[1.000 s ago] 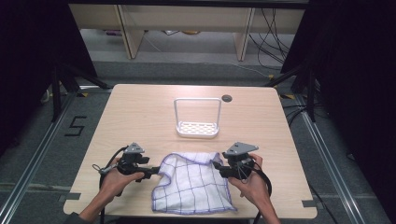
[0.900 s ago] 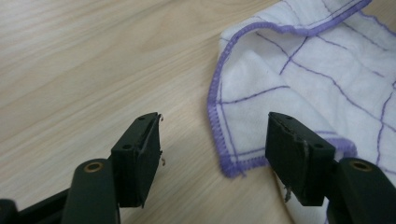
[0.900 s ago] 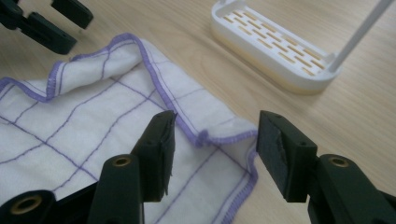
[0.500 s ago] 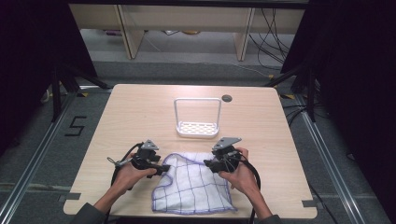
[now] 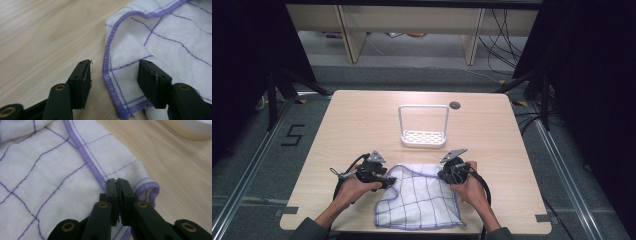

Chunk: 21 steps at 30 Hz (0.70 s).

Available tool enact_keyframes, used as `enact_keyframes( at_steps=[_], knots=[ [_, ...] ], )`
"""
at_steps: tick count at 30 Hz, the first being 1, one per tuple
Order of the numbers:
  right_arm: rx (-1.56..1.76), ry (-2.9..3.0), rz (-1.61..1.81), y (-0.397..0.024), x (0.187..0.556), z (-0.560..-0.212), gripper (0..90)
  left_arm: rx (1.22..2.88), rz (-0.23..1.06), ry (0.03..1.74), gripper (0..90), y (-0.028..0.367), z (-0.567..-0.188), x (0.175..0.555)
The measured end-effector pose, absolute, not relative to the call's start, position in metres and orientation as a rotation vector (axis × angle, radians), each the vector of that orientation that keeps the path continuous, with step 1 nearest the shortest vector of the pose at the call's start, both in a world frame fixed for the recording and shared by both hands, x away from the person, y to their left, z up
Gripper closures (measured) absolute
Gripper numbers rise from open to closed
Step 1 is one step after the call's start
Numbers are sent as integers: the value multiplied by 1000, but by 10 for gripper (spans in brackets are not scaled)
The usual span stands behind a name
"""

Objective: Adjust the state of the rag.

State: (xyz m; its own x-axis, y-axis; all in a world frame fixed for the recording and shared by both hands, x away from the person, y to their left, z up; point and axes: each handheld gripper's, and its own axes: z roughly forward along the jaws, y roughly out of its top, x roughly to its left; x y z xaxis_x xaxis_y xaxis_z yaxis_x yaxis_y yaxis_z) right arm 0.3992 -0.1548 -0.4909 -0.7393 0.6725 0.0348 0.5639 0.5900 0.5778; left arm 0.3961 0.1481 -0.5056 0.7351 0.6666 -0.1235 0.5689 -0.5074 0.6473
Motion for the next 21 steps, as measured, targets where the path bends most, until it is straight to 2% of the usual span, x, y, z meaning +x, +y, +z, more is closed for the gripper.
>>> enact_keyframes(
  at_steps=[4, 8, 10, 21],
  knots=[
    [1063, 2590, 922, -163, 398, -479, 891, 2248, 157, 881, 580, 147, -505, 396],
    [1059, 2557, 979, -169, 396, -470, 892, 2242, 161, 833, 786, 144, -505, 394],
    [1058, 2559, 982, -170, 396, -469, 892, 2247, 203, 808, 846, 143, -503, 394],
    [1076, 2520, 1053, -175, 400, -452, 893, 2268, 330, 746, 878, 146, -475, 411]
  ],
)
